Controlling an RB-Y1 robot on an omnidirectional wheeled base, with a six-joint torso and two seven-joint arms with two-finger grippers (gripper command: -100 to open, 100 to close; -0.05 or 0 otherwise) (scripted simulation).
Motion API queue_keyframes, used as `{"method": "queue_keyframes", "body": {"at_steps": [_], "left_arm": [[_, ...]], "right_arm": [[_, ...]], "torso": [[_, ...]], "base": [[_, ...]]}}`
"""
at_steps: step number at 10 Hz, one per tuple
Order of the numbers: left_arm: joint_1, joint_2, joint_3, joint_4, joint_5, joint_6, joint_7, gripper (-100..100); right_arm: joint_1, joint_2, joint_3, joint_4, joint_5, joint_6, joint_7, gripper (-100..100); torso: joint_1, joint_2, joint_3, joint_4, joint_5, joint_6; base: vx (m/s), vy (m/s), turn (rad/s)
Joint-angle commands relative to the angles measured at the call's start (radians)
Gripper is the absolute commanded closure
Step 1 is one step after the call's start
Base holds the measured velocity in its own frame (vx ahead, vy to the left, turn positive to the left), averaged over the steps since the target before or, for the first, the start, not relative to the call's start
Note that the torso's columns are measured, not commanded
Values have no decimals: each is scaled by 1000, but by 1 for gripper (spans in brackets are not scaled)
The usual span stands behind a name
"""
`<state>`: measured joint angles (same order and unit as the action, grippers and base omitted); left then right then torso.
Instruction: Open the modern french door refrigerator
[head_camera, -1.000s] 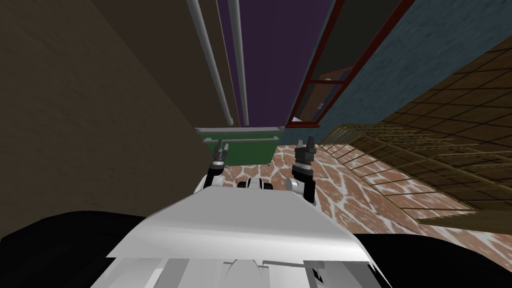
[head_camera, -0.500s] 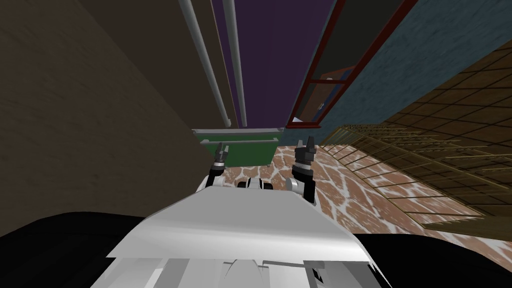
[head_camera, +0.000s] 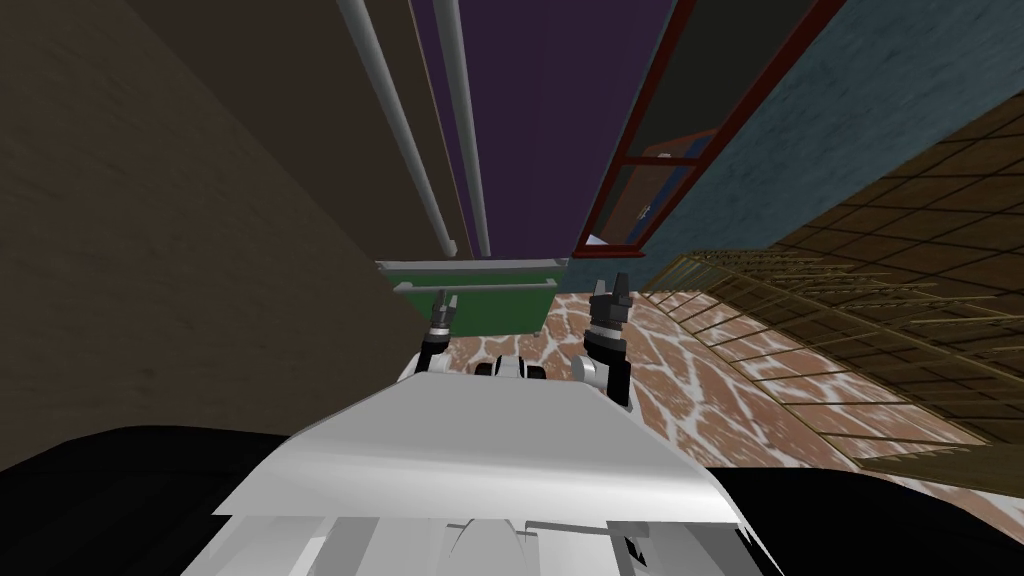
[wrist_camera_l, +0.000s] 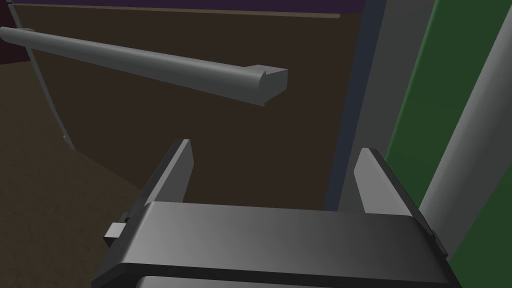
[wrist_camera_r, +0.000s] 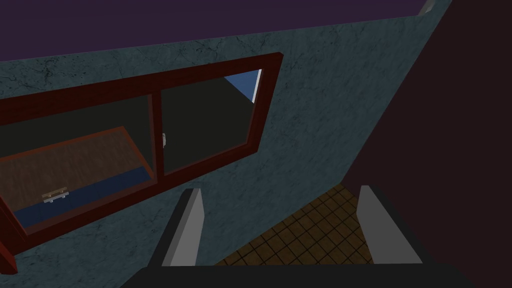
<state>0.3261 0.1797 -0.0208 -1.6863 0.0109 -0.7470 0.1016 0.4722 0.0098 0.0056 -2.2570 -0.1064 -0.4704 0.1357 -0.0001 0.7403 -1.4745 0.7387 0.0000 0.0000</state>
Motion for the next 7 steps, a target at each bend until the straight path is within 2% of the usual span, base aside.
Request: {"method": "queue_keyframes", "body": {"at_steps": [1,6,7], "left_arm": [[-15,-6,5,59,6,-37,3,-100],[-52,-30,17,197,24,-129,12,-100],[-52,-30,17,208,24,-129,12,-100]], "right_arm": [[0,0,0,0,0,0,0,0],[0,0,0,0,0,0,0,0],[0,0,0,0,0,0,0,0]], "torso": [[0,-2,-1,0,0,0],[0,-1,-1,0,0,0],[0,-2,-1,-1,0,0]], "base": [[48,-17,3],[59,-21,5],[56,-18,4]]}}
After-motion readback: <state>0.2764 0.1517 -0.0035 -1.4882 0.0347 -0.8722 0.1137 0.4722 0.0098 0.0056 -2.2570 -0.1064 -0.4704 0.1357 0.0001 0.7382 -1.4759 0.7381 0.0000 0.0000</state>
